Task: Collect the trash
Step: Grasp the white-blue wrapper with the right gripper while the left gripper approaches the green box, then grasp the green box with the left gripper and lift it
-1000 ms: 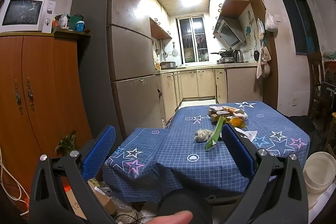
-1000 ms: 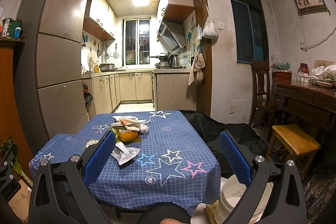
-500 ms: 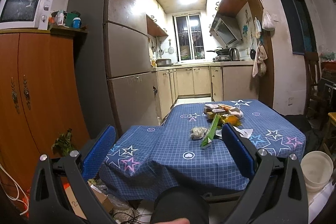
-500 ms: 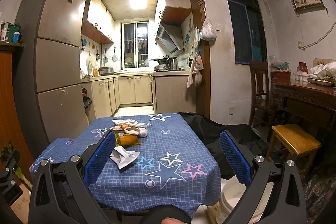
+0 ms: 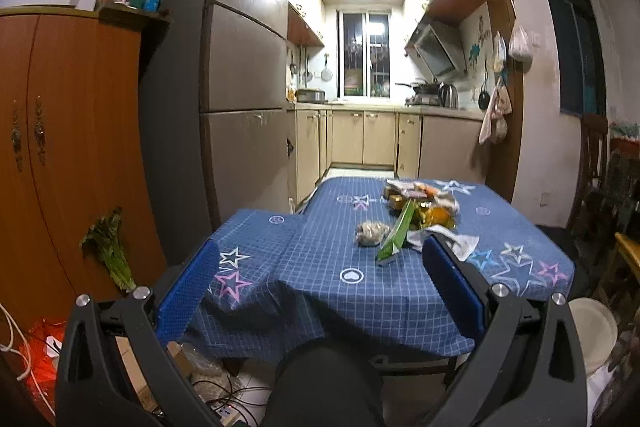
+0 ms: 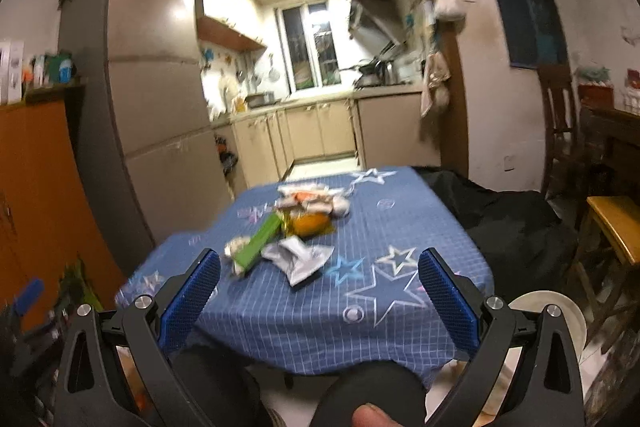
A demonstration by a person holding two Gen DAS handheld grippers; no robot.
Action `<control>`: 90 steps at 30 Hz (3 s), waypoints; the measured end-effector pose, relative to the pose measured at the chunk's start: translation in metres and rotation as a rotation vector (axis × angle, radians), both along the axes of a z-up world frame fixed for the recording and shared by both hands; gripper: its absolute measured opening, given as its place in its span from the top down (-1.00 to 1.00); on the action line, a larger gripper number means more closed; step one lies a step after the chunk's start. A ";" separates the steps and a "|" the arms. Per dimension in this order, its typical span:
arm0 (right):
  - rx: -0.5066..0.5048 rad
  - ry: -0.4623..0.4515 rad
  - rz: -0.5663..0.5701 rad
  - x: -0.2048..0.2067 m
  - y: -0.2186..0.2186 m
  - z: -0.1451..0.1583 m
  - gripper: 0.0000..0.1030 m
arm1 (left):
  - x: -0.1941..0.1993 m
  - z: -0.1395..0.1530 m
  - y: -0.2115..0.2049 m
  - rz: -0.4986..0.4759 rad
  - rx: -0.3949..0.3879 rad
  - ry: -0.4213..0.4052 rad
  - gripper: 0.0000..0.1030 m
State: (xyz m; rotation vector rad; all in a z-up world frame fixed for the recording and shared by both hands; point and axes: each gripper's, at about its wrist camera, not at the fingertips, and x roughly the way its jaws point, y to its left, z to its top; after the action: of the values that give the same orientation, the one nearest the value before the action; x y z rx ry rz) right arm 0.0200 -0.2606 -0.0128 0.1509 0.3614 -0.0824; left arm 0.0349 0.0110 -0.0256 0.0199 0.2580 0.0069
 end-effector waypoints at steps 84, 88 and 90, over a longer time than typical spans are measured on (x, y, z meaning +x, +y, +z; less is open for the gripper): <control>0.323 0.352 0.117 0.103 -0.129 -0.113 0.32 | 0.319 -0.127 -0.117 -0.428 0.086 0.548 0.31; 0.327 0.326 0.044 0.079 -0.146 -0.108 0.32 | 0.281 -0.122 -0.103 -0.419 0.088 0.528 0.32; 0.326 0.321 0.013 0.073 -0.150 -0.109 0.32 | 0.263 -0.117 -0.098 -0.407 0.107 0.503 0.32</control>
State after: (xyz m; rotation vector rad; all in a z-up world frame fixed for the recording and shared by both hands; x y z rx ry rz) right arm 0.0926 -0.4110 -0.1217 0.4606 0.6953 -0.0335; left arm 0.2977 -0.0868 -0.1422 0.1815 0.7525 -0.3939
